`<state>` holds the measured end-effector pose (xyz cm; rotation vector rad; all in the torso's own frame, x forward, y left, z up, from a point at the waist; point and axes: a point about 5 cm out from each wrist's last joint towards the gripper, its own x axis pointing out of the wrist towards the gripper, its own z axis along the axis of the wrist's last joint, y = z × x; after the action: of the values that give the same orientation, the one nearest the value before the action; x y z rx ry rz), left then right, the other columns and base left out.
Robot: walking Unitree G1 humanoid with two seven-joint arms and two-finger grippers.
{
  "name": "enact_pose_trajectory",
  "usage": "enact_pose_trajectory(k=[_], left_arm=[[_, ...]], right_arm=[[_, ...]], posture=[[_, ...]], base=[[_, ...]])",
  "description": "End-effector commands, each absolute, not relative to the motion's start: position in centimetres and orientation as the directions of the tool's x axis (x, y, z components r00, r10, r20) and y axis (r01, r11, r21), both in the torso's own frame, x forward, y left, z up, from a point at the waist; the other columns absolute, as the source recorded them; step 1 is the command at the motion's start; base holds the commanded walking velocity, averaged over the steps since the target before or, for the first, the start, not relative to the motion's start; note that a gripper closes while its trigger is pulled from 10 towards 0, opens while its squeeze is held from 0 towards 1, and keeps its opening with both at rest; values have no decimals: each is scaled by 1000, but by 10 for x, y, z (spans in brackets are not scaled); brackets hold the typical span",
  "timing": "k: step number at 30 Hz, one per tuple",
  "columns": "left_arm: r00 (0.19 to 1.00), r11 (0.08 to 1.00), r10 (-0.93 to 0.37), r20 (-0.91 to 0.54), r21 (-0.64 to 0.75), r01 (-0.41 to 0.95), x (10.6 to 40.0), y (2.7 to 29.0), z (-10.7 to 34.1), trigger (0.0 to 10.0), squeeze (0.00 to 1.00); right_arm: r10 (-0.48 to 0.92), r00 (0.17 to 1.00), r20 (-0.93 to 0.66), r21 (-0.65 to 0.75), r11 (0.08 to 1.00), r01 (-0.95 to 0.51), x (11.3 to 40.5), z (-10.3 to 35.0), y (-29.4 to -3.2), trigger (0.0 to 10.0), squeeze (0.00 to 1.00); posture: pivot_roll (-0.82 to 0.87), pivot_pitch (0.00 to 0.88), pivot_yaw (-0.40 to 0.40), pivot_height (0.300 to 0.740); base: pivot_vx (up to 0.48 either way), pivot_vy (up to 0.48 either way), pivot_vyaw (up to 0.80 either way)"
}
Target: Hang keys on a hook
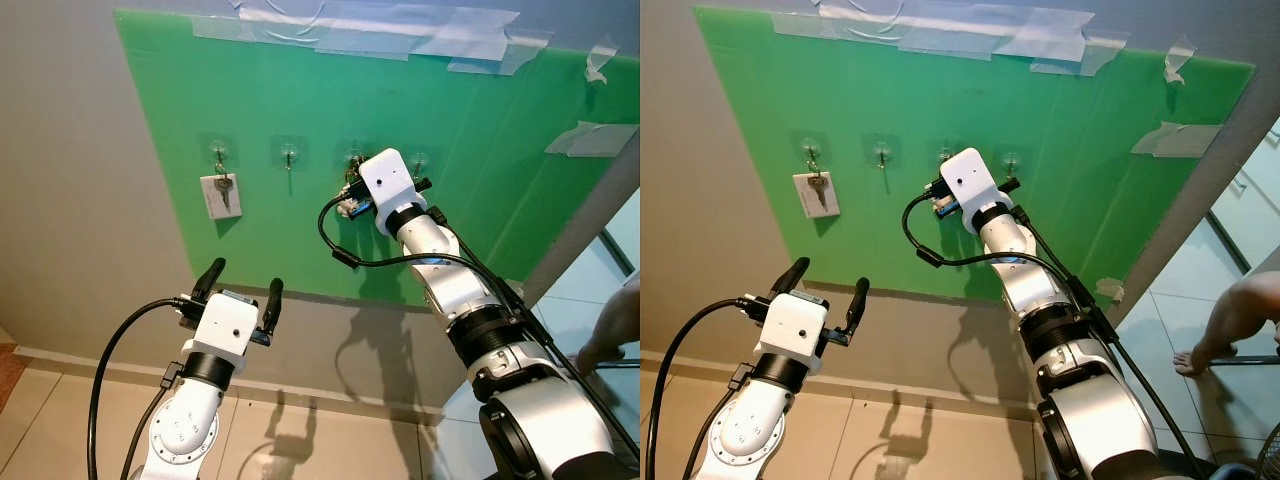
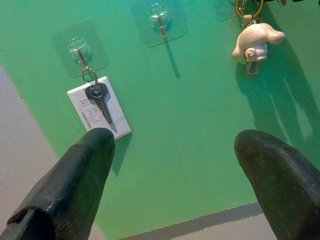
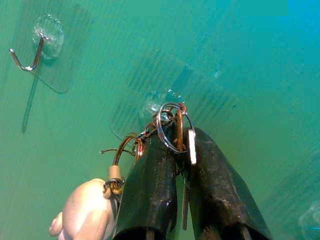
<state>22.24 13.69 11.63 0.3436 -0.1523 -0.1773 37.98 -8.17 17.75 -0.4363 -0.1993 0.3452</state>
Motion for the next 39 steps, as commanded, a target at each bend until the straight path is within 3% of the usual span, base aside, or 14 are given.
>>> enact_pose_trajectory(k=[1,18,39], left_arm=[[972,926,-202,120,348,149,221,135,118,10000,0],[972,925,-202,118,350,150,222,135,119,10000,0],[972,924,-203,117,352,151,221,135,118,10000,0]], right_arm=[[352,928,122,-459,849,-262,382,181,-87,10000,0],[356,927,118,-454,850,-269,381,178,-84,10000,0],[266,942,205,-460,876,-147,390,199,-100,10000,0]], posture=[[-7,0,-76,740],[-8,0,-73,740],[-5,0,-77,740]], base=[[0,0,0],[0,0,0],[0,0,0]])
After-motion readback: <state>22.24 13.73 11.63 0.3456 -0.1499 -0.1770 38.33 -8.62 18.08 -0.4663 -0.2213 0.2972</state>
